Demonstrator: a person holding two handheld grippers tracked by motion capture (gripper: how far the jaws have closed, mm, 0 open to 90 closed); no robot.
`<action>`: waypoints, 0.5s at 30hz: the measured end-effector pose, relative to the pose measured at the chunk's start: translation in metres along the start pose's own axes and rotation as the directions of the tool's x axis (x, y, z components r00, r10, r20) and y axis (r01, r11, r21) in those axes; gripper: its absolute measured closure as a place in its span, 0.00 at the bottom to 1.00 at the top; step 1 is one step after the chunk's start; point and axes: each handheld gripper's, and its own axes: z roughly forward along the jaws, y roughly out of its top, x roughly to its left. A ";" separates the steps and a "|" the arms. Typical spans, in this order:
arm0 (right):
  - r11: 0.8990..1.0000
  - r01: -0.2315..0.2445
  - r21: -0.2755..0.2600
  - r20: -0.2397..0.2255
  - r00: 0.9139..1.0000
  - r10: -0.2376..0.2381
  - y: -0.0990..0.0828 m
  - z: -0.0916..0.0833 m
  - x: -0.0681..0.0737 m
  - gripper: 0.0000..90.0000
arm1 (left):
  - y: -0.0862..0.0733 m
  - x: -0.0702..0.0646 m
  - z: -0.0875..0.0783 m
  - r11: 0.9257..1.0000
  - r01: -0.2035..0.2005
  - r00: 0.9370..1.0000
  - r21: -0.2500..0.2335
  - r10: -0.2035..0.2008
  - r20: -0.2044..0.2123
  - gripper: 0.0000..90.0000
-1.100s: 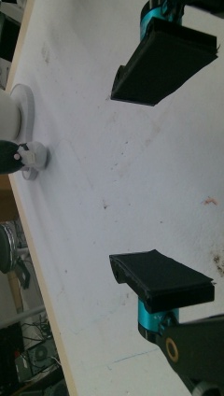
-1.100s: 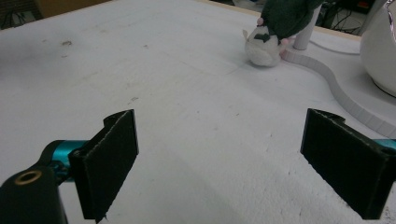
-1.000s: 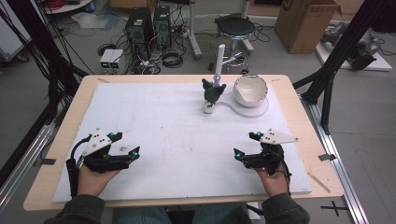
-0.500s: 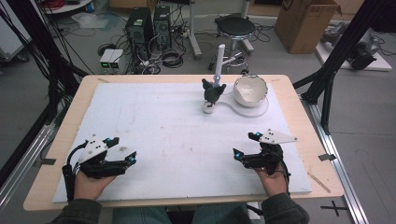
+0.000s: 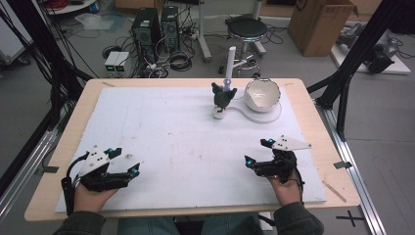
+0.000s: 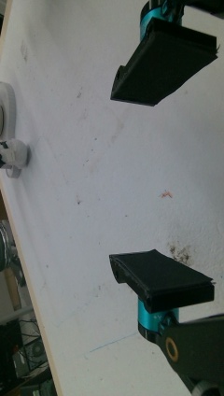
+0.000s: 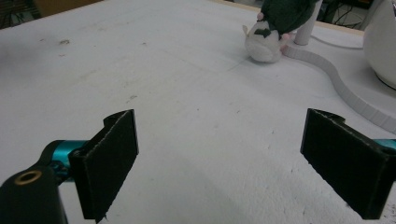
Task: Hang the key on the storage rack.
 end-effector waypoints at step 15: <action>1.000 0.001 0.003 0.002 1.000 -0.001 -0.002 0.002 -0.002 0.12 | -0.009 0.000 0.000 1.000 -0.001 1.000 0.013 0.001 -0.003 0.20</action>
